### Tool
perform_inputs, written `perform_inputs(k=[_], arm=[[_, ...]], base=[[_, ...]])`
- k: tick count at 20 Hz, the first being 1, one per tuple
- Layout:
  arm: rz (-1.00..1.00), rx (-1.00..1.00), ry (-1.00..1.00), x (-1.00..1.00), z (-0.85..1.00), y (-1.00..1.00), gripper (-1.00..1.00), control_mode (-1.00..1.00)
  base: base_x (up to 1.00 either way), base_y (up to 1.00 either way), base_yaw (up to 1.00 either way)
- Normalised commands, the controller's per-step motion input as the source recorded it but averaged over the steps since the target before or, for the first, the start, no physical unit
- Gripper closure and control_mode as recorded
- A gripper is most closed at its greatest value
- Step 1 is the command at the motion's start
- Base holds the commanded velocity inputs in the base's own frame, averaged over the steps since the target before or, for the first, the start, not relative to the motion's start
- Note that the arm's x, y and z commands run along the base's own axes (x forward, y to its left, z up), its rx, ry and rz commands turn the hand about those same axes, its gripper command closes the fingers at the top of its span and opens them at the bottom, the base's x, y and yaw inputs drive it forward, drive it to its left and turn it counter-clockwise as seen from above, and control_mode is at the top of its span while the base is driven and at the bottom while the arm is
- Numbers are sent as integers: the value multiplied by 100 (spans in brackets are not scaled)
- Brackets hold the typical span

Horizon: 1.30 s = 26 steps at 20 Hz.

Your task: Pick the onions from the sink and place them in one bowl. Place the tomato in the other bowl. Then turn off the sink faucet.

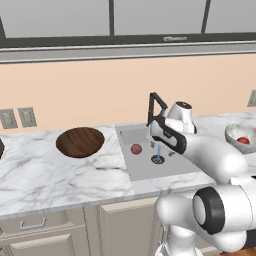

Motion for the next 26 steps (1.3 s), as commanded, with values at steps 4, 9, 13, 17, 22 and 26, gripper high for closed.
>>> perform_inputs(k=[4,9,13,17,22,26], arm=[[-17,4,-4,23,-21,13,-100,-100],[-6,12,-12,40,-14,0,-100,-100],[-9,7,-2,36,-20,0,-100,-100],[-9,2,0,33,-30,0,-100,-100],[-3,4,-1,48,-20,3,-100,-100],[0,2,0,48,-21,6,-100,-100]], base=[[0,0,0],[0,0,0],[0,0,0],[0,0,0],[0,0,0],[0,0,0]])
